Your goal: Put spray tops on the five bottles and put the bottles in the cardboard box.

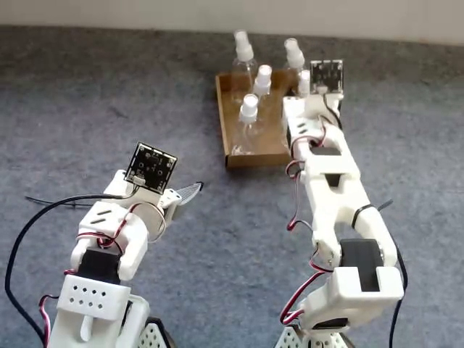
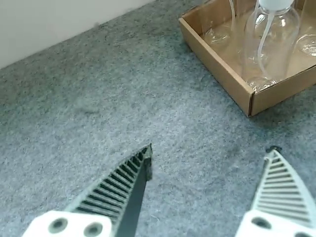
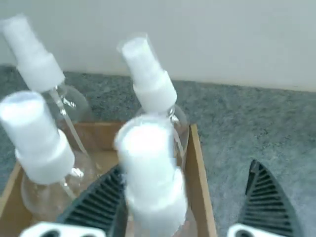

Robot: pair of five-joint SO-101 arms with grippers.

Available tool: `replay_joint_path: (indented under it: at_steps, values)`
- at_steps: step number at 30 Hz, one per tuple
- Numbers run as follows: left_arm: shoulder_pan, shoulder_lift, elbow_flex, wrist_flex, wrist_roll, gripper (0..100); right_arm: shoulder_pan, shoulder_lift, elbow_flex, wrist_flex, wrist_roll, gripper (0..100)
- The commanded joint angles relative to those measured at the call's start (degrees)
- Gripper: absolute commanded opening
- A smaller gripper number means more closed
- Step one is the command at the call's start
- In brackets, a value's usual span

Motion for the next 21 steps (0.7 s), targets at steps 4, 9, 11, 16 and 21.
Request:
replay_joint_path:
  at_steps: [4, 9, 11, 16, 21]
  values:
    - [-0.4, -0.1, -0.4, -1.1, 0.2, 32, -0.7, -1.0, -5.7, 0.3, 0.4, 27.5]
    - [-0.3, -0.1, -0.4, -1.2, 0.2, 32, -0.7, -2.7, -5.7, 0.8, 0.5, 27.5]
    - [-0.3, -0.1, -0.4, -1.2, 0.2, 32, -0.8, -5.6, -5.8, 5.1, 0.4, 27.5]
    - [-0.3, -0.1, -0.4, -1.2, 0.2, 32, -2.8, -16.4, -9.0, 19.6, 0.3, 27.2]
    - [-0.4, -0.2, -0.4, -1.1, 0.2, 32, -3.6, -27.7, -10.0, 32.3, 0.3, 27.1]
